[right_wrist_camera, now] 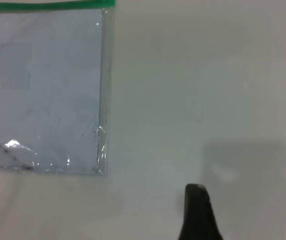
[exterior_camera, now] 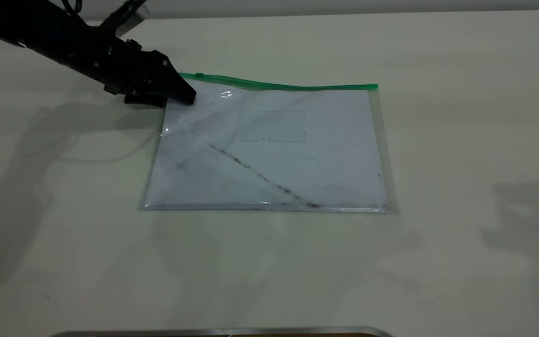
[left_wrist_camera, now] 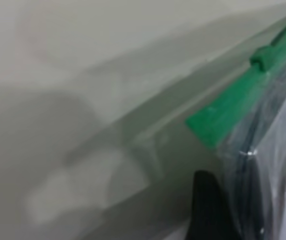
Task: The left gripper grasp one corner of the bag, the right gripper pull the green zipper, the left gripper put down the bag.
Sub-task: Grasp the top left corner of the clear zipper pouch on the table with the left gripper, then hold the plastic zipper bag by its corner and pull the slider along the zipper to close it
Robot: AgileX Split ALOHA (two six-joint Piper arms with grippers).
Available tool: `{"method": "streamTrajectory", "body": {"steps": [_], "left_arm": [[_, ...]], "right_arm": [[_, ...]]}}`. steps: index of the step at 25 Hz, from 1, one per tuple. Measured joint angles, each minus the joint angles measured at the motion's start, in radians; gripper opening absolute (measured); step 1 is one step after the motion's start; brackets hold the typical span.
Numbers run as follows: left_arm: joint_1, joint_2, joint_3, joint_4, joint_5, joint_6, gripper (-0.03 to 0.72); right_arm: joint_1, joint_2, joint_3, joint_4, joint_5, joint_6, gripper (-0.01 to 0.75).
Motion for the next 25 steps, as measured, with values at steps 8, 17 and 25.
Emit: {"method": "streamTrajectory", "body": {"steps": [8,17,25], "left_arm": [[0.000,0.014,-0.002,0.007,0.040,0.074,0.262],[0.000,0.016,-0.109,0.037,0.233,0.353,0.053],[-0.040,0.017,-0.359,0.187,0.427,0.449,0.053]], "right_arm": [[0.000,0.000,0.000,0.000,-0.001,0.000,0.558],[0.000,0.003,-0.001,0.021,-0.076,-0.125,0.558],[0.017,0.125,-0.058,0.230,-0.083,-0.424,0.558]]}}
